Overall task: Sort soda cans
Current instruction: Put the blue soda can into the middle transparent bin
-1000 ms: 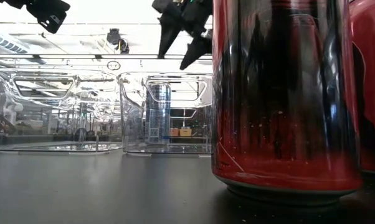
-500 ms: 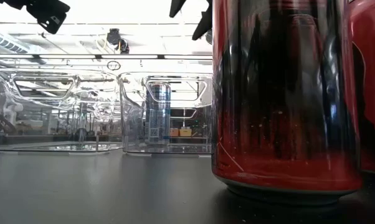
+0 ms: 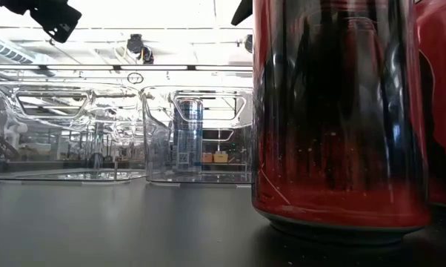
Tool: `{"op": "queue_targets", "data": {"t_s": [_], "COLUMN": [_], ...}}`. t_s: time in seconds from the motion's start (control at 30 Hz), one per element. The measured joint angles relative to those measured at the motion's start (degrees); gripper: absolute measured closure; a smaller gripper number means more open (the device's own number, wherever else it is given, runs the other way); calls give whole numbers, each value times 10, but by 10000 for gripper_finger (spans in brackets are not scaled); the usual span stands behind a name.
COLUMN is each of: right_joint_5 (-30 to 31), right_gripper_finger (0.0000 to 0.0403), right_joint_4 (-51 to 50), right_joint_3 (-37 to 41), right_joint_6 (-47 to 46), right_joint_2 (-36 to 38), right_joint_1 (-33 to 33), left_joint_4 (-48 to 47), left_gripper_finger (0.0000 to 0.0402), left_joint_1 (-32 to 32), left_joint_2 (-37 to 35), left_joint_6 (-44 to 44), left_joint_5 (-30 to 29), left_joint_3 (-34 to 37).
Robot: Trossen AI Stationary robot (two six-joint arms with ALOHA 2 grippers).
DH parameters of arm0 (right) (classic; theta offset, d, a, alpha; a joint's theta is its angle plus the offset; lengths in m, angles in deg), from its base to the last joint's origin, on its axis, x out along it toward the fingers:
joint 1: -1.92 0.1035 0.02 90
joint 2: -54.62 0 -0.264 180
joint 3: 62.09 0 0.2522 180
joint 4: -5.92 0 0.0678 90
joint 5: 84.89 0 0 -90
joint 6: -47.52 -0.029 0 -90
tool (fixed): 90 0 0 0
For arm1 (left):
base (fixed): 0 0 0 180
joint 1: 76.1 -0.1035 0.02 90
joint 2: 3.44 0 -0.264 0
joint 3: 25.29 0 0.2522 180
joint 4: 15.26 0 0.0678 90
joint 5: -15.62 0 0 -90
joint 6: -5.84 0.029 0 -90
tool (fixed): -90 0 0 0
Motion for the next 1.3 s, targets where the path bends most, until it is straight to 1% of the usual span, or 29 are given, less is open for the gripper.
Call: {"op": "queue_targets", "data": {"t_s": [0.2,0.33,0.53,0.67,0.87,0.97,1.07,1.3], "right_joint_5": [-3,-4,-5,-3,1,2,20,40], "right_gripper_finger": [73,73,73,74,74,74,74,74], "right_joint_4": [0,-4,-57,-72,-72,-73,-73,-72], "right_joint_3": [0,0,0,0,0,0,0,0], "right_joint_6": [27,40,24,8,-20,-38,-52,-69], "right_joint_2": [0,0,0,0,0,0,0,0], "right_joint_1": [14,26,48,60,67,69,73,78], "left_joint_4": [14,26,55,65,68,68,68,69], "left_gripper_finger": [259,259,254,225,141,106,92,90], "left_joint_1": [0,0,0,0,0,0,0,0], "left_joint_2": [0,0,0,0,0,0,0,0], "left_joint_6": [-1,-32,-32,-32,-32,-32,-31,-32], "left_joint_5": [-1,-1,-3,-19,-59,-64,-59,-52], "left_joint_3": [0,0,0,0,0,0,0,0]}}
